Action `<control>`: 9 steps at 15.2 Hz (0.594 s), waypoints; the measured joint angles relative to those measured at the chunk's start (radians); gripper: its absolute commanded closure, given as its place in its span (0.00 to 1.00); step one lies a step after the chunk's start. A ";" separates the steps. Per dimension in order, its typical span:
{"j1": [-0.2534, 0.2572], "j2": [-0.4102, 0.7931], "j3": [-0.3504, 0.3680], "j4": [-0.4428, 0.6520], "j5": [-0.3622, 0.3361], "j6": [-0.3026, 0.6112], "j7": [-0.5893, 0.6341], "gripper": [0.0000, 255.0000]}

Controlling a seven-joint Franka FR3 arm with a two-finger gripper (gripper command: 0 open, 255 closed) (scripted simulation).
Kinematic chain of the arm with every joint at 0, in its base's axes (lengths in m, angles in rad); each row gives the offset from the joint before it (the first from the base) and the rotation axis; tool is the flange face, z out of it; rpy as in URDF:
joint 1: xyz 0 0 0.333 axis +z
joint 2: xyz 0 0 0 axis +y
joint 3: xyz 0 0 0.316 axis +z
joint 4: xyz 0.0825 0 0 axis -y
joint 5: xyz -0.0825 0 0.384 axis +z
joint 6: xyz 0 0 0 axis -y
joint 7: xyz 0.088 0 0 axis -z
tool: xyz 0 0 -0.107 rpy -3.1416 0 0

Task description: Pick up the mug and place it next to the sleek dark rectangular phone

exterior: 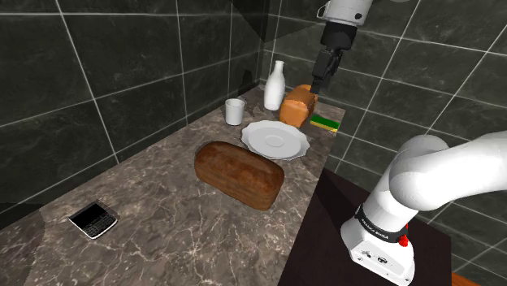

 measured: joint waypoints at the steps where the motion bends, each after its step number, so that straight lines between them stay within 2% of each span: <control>1: 0.000 0.000 0.000 0.000 0.000 0.000 0.000 0.00; 5: 0.000 0.091 0.008 -0.001 -0.008 0.094 -0.005 0.00; 9: -0.003 0.232 0.012 0.032 -0.023 0.205 -0.013 0.00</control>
